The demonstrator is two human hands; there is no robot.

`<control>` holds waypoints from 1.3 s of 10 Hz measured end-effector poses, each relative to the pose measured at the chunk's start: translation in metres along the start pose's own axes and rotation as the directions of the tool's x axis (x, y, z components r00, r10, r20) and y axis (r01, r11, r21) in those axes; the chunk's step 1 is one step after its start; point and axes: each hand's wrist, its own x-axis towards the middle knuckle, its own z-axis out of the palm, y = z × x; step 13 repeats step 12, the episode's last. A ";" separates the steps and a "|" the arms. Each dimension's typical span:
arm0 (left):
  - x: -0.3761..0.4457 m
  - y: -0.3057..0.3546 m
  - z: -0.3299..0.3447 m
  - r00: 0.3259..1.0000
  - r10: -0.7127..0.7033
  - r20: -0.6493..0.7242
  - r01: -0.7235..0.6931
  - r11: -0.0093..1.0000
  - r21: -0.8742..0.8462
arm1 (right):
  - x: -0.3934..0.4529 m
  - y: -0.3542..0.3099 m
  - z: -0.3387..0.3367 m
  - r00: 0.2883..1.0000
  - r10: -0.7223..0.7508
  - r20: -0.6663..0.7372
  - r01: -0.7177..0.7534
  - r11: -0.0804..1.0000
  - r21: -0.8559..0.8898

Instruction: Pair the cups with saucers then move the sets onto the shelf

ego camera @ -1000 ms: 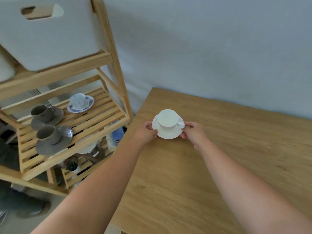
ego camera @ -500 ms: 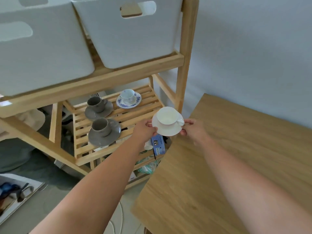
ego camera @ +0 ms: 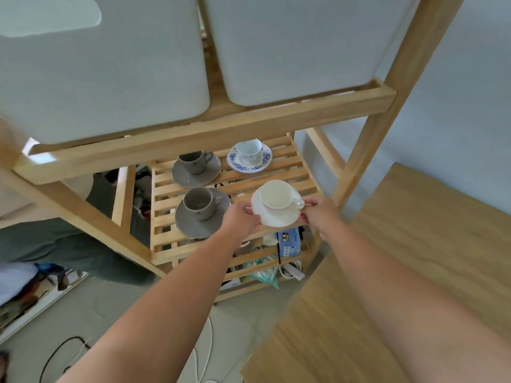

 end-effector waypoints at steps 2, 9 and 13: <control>0.014 -0.006 -0.002 0.999 -0.020 -0.044 0.021 1.000 0.005 | 0.024 -0.002 0.015 0.999 0.041 0.017 -0.041 0.999 0.006; 0.031 -0.004 0.007 0.978 0.028 -0.205 -0.006 0.994 0.108 | 0.068 -0.006 0.038 0.996 0.082 0.023 -0.081 0.996 -0.046; 0.023 -0.008 0.008 0.988 0.037 -0.153 -0.020 0.994 0.106 | 0.063 -0.004 0.026 0.993 0.076 0.094 -0.074 0.997 -0.027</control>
